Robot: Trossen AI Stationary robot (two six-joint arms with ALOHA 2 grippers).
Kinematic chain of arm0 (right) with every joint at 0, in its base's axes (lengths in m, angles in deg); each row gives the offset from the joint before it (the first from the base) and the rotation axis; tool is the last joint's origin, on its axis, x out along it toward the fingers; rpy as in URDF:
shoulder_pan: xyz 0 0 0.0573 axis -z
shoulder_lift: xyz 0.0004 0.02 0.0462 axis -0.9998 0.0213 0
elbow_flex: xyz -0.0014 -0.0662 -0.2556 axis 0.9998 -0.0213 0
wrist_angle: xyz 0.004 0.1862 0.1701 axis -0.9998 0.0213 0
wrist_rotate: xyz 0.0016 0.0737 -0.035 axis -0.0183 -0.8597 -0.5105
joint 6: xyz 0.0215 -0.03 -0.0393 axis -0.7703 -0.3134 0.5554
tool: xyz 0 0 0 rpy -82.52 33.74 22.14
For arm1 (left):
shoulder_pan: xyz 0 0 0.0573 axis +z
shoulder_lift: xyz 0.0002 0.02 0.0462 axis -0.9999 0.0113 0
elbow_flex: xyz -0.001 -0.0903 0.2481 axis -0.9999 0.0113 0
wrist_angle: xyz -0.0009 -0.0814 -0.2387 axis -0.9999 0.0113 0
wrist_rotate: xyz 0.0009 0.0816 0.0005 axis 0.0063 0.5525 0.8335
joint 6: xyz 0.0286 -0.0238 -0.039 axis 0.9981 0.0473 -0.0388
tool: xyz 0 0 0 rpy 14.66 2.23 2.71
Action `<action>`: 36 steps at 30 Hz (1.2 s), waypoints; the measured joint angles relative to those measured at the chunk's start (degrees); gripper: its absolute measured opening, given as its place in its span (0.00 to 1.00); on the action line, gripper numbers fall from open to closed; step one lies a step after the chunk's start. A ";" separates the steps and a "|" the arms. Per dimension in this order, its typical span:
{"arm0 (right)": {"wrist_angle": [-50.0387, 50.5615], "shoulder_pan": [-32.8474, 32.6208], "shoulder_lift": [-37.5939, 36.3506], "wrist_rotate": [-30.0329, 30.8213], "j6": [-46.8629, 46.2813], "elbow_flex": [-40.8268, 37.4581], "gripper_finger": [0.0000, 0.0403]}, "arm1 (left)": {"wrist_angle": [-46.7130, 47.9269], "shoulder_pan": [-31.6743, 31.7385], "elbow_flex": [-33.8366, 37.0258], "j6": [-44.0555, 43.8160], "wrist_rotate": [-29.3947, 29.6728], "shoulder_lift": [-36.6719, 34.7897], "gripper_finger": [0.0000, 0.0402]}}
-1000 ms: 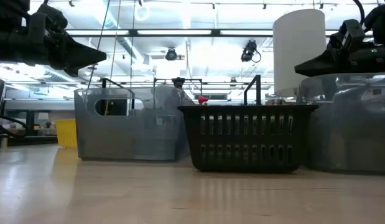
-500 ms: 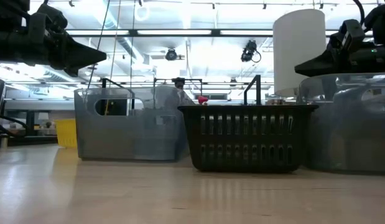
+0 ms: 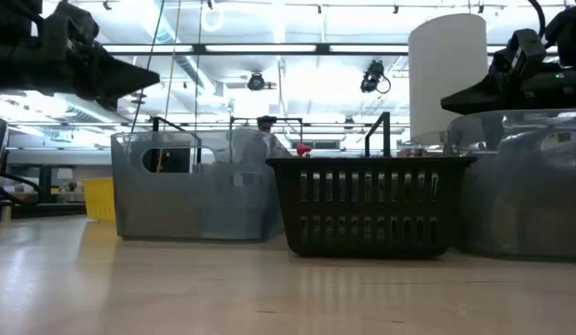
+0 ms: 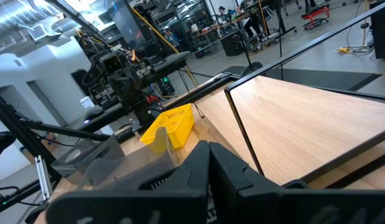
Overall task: Stack baskets on shelf by color
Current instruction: Stack the black bin on the top of the black bin
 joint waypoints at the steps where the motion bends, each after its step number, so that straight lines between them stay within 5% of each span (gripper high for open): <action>1: -0.01 0.01 -0.01 0.00 0.00 0.02 0.03 | -0.43 0.01 0.01 -0.03 -0.01 0.00 0.07; 24: -5.88 0.02 0.00 3.21 4.87 -0.02 0.03 | -0.63 0.00 0.01 0.84 -0.01 0.02 0.09; 36: -7.92 -0.09 0.32 0.38 -1.55 0.00 0.03 | -0.63 0.02 -0.01 0.75 0.01 0.02 0.07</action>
